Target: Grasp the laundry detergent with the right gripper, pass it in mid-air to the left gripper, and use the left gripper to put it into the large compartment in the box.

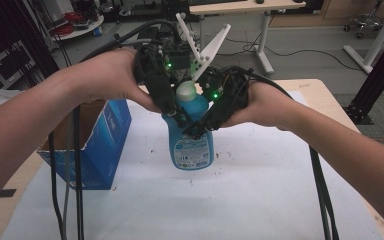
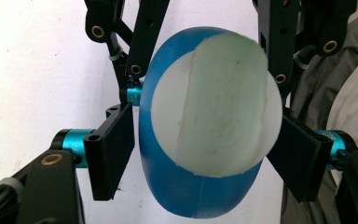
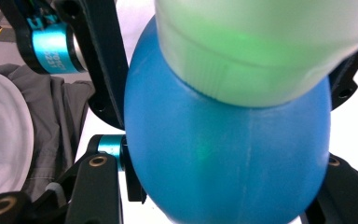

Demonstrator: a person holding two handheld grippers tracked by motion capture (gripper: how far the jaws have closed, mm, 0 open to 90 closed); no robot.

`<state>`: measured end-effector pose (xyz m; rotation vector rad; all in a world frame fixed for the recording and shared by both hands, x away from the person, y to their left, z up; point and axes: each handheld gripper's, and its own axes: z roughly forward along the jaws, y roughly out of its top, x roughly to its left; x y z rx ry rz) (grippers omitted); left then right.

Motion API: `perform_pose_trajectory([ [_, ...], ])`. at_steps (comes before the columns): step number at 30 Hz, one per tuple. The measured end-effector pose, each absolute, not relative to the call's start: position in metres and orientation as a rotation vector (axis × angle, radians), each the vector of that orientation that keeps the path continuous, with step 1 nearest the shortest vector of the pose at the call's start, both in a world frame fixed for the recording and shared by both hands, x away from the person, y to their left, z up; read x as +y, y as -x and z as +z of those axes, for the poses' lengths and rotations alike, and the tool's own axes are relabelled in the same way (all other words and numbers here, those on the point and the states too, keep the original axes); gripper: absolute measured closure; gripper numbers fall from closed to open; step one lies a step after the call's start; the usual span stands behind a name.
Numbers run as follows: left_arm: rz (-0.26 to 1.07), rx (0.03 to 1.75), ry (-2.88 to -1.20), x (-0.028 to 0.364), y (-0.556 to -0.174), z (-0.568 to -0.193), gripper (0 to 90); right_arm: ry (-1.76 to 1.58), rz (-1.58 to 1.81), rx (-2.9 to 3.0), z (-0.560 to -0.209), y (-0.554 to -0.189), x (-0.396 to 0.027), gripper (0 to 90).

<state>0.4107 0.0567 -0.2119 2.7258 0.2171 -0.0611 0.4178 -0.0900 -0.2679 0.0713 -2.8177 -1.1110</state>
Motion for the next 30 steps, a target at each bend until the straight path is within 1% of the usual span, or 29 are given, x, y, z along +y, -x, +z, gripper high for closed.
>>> perform_pose_trajectory([
  [1,-0.068,0.391,-2.596,0.0524,-0.401,-0.2194,27.9,-0.085,-1.119,-2.818,-0.2682,-0.4184,-0.0897,45.5],
  [8,-0.066,0.395,-2.6,0.0522,-0.4009,-0.221,28.6,-0.07,-1.104,-2.818,-0.2683,-0.4172,-0.0893,45.5],
  [11,-0.065,0.398,-2.603,0.0521,-0.4001,-0.221,30.6,-0.065,-1.099,-2.82,-0.2681,-0.4167,-0.0893,45.5],
  [15,-0.063,0.365,-2.634,0.0525,-0.4013,-0.2199,30.8,-0.068,-1.096,-2.821,-0.2681,-0.4165,-0.089,45.5],
  [22,-0.062,0.379,-2.625,0.0528,-0.4001,-0.2208,33.2,-0.055,-1.091,-2.821,-0.2678,-0.4149,-0.0884,45.4],
  [28,-0.059,0.382,-2.63,0.0533,-0.4005,-0.2214,33.2,-0.053,-1.086,-2.821,-0.2685,-0.4153,-0.088,45.4],
  [30,-0.059,0.379,-2.63,0.0534,-0.4005,-0.2212,35.0,-0.05,-1.084,-2.822,-0.2685,-0.4153,-0.088,45.4],
])
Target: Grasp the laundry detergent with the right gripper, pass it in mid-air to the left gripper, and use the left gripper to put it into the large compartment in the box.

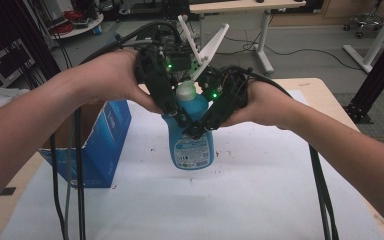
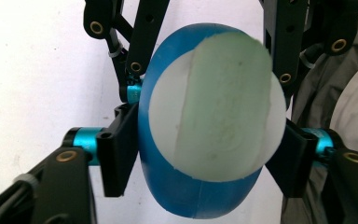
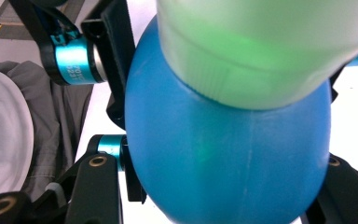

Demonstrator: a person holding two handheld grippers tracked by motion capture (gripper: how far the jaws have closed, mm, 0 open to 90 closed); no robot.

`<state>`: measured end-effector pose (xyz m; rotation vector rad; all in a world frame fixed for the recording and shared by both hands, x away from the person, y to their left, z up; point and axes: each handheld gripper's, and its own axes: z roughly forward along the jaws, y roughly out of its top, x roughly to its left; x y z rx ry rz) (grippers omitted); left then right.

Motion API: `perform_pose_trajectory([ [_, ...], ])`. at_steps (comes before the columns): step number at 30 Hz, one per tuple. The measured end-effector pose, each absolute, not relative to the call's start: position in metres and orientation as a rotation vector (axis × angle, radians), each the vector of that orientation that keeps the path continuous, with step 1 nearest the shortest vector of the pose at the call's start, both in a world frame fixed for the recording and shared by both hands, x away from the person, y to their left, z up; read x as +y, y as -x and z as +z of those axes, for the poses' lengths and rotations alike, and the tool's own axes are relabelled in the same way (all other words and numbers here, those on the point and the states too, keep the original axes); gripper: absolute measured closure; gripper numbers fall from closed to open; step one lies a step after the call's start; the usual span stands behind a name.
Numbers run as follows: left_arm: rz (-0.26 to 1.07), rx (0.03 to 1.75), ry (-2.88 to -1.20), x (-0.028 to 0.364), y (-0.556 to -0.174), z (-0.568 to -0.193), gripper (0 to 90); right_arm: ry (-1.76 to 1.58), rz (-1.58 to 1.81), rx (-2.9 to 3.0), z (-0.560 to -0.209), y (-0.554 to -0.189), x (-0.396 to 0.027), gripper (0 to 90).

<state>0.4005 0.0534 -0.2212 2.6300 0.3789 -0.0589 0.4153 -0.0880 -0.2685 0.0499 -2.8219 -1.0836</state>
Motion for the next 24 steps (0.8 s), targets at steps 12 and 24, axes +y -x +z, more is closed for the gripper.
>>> perform_pose_trajectory([
  [12,-0.05,0.375,-2.635,0.0542,-0.4007,-0.22,37.1,-0.046,-1.085,-2.829,-0.2688,-0.4157,-0.0877,45.3],
  [24,-0.043,0.389,-2.604,0.0536,-0.399,-0.2199,37.8,-0.062,-1.094,-2.829,-0.269,-0.4172,-0.0885,44.5],
])
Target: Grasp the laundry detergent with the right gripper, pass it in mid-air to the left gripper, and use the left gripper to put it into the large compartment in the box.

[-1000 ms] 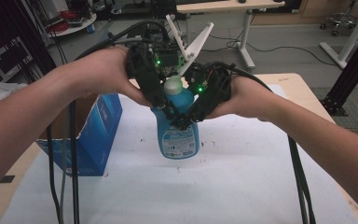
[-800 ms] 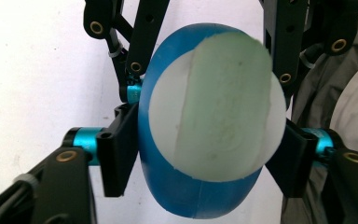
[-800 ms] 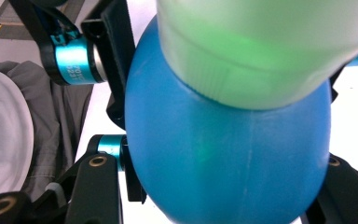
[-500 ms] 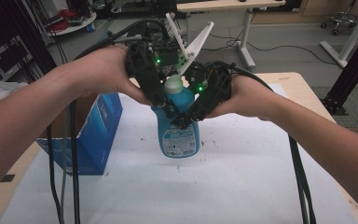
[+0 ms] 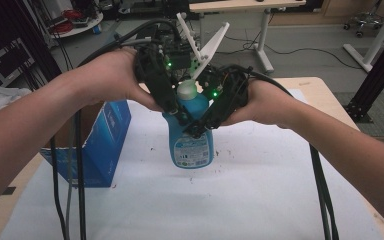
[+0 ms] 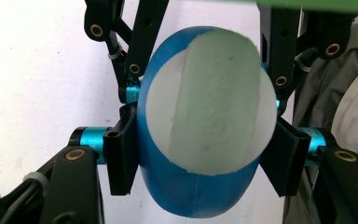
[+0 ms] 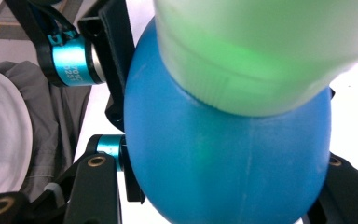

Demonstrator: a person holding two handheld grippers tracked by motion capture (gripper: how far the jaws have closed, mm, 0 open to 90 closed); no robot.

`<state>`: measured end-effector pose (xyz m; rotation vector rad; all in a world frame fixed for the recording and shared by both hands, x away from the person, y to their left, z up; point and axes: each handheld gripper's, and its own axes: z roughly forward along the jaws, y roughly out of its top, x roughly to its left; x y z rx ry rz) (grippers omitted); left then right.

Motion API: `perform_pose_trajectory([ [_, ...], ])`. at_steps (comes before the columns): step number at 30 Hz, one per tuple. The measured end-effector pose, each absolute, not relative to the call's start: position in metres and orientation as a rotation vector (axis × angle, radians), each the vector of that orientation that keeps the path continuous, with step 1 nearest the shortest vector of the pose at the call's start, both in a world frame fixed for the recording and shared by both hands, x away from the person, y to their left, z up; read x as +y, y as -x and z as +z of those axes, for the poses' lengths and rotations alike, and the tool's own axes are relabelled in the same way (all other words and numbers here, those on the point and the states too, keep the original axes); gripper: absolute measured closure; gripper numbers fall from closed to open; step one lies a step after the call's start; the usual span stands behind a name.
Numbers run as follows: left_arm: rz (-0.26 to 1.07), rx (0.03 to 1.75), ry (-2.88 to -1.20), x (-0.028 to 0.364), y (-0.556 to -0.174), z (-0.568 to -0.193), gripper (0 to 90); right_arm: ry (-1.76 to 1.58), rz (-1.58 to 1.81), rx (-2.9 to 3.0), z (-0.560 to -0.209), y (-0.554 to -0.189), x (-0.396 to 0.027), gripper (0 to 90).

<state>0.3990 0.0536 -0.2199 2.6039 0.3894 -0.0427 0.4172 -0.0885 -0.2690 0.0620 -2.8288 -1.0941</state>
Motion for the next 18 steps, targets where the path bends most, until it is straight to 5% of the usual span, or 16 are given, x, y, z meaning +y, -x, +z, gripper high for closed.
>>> perform_pose_trajectory([
  [6,-0.058,0.398,-2.597,0.055,-0.399,-0.219,38.0,0.043,-1.058,-2.807,-0.266,-0.411,-0.088,43.5],
  [13,-0.058,0.391,-2.625,0.059,-0.4,-0.218,38.1,-0.061,-1.121,-2.79,-0.27,-0.412,-0.084,21.9],
  [14,-0.052,0.273,-2.722,0.065,-0.407,-0.212,38.1,-0.052,-1.136,-2.779,-0.27,-0.413,-0.084,21.8],
  [18,-0.056,0.31,-2.712,0.067,-0.406,-0.211,38.1,-0.06,-1.163,-2.765,-0.268,-0.414,-0.087,21.6],
])
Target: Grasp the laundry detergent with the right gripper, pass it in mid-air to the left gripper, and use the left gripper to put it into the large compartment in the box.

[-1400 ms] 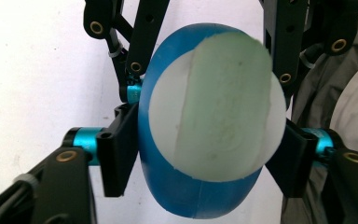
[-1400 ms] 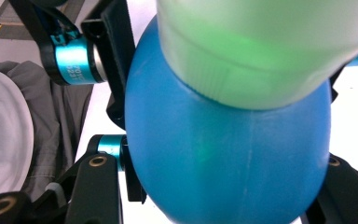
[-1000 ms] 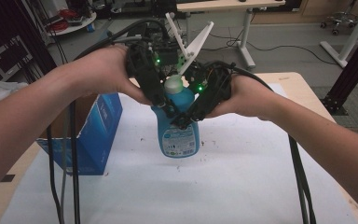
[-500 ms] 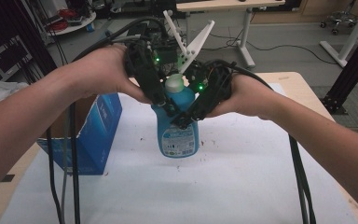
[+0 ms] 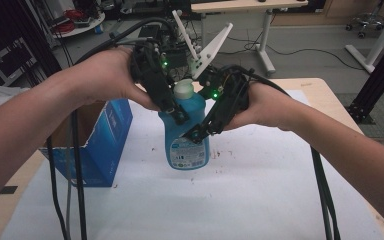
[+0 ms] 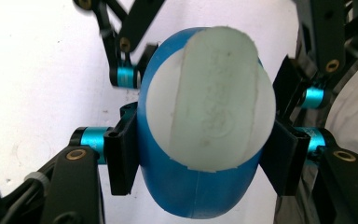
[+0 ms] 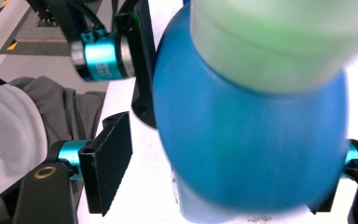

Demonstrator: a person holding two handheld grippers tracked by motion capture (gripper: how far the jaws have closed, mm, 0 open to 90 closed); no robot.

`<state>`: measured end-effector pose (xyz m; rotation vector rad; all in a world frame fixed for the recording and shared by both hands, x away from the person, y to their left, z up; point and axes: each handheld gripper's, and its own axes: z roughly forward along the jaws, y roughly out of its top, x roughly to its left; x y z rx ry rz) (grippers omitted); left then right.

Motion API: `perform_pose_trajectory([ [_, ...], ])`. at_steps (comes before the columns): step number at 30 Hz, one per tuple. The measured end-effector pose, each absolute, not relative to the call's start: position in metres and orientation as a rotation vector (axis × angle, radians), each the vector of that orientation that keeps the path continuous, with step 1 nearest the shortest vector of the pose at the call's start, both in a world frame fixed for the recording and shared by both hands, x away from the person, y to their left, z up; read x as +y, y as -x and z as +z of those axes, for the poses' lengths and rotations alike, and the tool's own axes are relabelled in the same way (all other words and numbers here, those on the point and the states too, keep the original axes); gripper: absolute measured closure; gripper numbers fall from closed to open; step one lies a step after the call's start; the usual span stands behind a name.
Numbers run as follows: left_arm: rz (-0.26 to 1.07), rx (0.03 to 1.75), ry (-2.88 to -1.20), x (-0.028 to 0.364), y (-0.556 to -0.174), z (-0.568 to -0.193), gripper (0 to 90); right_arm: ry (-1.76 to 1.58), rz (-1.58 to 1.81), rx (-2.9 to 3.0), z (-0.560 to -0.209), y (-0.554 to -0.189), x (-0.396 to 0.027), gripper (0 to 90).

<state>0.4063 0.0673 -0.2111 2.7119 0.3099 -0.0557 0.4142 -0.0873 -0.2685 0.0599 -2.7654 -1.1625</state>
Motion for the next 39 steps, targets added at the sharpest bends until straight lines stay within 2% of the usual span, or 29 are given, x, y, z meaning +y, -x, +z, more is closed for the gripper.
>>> perform_pose_trajectory([
  [1,-0.052,0.299,-2.728,0.069,-0.407,-0.21,38.1,-0.061,-1.167,-2.771,-0.267,-0.415,-0.089,21.5],
  [3,-0.045,0.335,-2.716,0.071,-0.407,-0.208,38.1,-0.035,-1.162,-2.788,-0.267,-0.416,-0.093,12.4],
  [14,-0.02,0.432,-2.717,0.088,-0.407,-0.198,38.1,0.147,-1.11,-2.866,-0.263,-0.429,-0.132,12.5],
  [23,0.016,0.544,-2.686,0.101,-0.405,-0.185,38.1,0.305,-0.862,-3.01,-0.274,-0.437,-0.15,12.5],
  [39,0.161,0.846,-2.539,0.16,-0.4,-0.13,38.1,0.509,-0.761,-3.057,-0.27,-0.449,-0.195,12.5],
])
